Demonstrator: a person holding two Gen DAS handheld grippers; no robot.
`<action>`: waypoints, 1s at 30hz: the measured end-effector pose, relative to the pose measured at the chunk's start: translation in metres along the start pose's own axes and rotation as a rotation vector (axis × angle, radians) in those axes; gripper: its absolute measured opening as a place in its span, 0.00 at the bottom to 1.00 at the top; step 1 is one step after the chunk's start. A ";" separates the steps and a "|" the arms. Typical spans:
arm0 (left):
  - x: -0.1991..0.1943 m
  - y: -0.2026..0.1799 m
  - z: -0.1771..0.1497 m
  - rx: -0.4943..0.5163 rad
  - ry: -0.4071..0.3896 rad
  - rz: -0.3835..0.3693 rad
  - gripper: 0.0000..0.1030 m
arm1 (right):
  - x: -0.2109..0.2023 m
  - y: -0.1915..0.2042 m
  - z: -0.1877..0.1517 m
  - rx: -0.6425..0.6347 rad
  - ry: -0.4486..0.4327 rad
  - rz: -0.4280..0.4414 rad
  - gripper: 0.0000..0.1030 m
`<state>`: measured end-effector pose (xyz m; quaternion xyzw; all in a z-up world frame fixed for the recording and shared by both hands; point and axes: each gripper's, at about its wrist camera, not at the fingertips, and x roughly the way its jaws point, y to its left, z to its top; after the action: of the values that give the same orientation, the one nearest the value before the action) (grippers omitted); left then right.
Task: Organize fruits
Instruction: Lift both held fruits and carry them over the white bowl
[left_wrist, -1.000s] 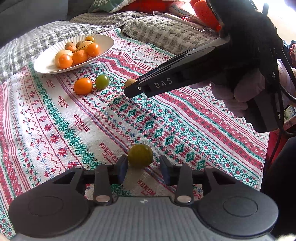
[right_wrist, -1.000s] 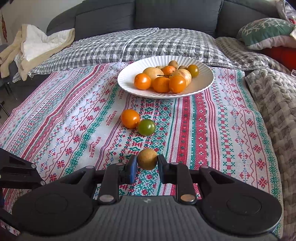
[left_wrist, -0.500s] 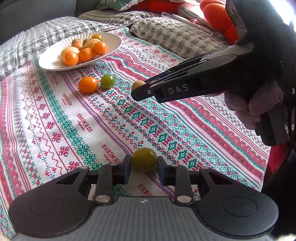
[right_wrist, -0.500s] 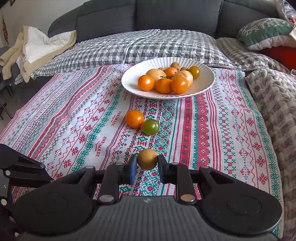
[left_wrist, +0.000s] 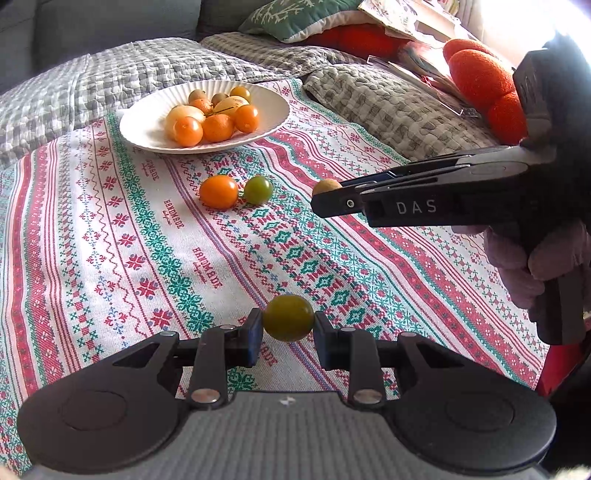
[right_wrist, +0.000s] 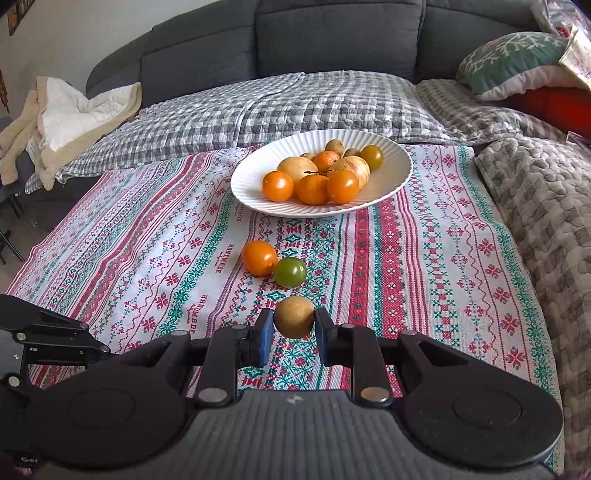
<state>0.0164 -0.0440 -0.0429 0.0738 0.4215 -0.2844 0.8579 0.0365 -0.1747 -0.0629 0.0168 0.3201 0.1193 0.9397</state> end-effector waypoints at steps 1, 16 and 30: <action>-0.002 0.002 0.003 -0.011 -0.013 0.010 0.17 | 0.000 -0.001 0.001 0.007 -0.004 0.000 0.21; 0.009 0.022 0.057 -0.072 -0.153 0.132 0.17 | 0.005 -0.037 0.034 0.134 -0.115 -0.006 0.21; 0.064 0.084 0.151 -0.123 -0.210 0.239 0.17 | 0.048 -0.064 0.075 0.170 -0.196 -0.033 0.21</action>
<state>0.1961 -0.0575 -0.0057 0.0406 0.3346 -0.1600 0.9278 0.1318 -0.2223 -0.0390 0.1026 0.2360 0.0742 0.9635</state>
